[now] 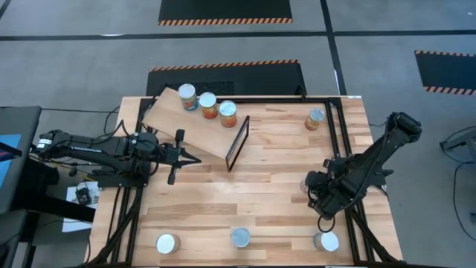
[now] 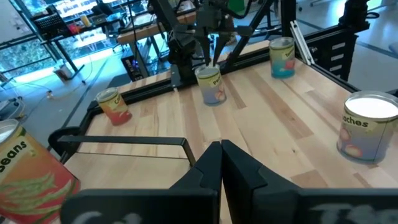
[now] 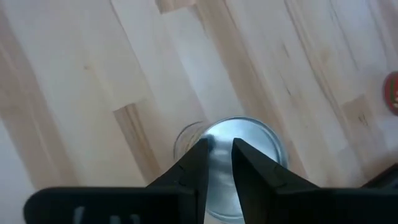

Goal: Pick and place cans onto a shelf
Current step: Put the top canned peaches on the shelf

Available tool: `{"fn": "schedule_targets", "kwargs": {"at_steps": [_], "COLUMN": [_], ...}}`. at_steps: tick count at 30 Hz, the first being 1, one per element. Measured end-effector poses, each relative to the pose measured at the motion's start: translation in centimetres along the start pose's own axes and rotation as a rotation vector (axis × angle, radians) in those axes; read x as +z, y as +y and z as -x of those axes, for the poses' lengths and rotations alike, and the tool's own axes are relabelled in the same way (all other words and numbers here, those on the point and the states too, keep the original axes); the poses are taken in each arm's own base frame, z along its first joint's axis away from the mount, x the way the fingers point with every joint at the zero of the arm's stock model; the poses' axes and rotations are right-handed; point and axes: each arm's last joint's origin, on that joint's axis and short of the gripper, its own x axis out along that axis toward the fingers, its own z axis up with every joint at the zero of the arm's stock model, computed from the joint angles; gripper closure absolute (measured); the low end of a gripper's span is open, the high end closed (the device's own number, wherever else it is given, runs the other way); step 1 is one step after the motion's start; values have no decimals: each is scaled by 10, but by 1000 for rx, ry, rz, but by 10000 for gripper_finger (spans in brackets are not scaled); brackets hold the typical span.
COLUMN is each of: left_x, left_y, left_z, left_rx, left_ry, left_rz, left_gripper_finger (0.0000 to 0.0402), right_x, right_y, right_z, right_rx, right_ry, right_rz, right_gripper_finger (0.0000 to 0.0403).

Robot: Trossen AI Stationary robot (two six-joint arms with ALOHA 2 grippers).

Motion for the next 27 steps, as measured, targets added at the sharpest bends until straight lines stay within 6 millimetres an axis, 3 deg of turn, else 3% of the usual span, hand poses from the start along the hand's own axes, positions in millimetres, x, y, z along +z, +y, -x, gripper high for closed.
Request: {"fn": "schedule_targets", "kwargs": {"at_steps": [6, 12, 16, 20, 27], "left_x": [-1, -1, -1, -2, -6], "left_y": [0, 0, 0, 0, 0], "left_z": [0, 0, 0, 0, 0], "left_rx": [-3, -3, -3, -5, 25], "left_ry": [11, 12, 12, 19, 65], "left_rz": [14, 15, 16, 17, 16], "left_gripper_finger": [401, 401, 401, 401, 401], "right_x": [1, -1, 0, 3, 11], "right_y": [3, 10, 15, 18, 18], "right_z": [-1, -11, -21, -29, -28], "right_rx": [35, -27, -69, -99, -68], "right_ry": [35, 85, 125, 159, 178], "right_rz": [-20, -35, -28, 16, 75], "right_gripper_finger": [287, 243, 237, 270, 377]}}
